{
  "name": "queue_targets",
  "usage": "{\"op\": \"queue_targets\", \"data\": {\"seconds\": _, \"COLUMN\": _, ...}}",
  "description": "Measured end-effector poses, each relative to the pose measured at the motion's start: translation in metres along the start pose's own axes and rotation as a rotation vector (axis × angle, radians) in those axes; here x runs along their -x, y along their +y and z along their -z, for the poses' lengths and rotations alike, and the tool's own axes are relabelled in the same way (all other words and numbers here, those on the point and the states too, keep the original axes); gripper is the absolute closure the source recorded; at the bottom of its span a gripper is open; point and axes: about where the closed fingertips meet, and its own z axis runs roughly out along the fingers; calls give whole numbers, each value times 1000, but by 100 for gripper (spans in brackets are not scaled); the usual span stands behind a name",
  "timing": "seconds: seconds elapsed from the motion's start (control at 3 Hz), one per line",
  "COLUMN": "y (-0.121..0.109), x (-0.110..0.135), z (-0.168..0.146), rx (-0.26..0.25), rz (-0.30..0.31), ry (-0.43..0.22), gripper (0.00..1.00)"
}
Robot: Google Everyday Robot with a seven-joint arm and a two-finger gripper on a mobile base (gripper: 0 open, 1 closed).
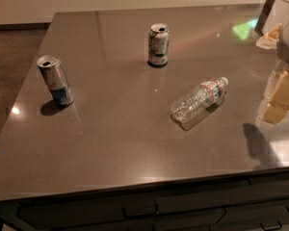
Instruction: Place water bottle upright
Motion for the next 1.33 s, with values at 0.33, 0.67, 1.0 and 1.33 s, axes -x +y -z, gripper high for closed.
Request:
{"op": "queue_targets", "data": {"seconds": 0.33, "y": 0, "x": 0, "z": 0, "rx": 0, "rz": 0, "ry": 0, "gripper": 0}}
{"op": "queue_targets", "data": {"seconds": 0.67, "y": -12, "x": 5, "z": -9, "rx": 28, "rz": -72, "ry": -1, "gripper": 0}}
{"op": "queue_targets", "data": {"seconds": 1.0, "y": -37, "x": 21, "z": -30, "rx": 54, "rz": -209, "ry": 20, "gripper": 0}}
{"op": "queue_targets", "data": {"seconds": 1.33, "y": -56, "x": 31, "z": -45, "rx": 56, "rz": -360, "ry": 54, "gripper": 0}}
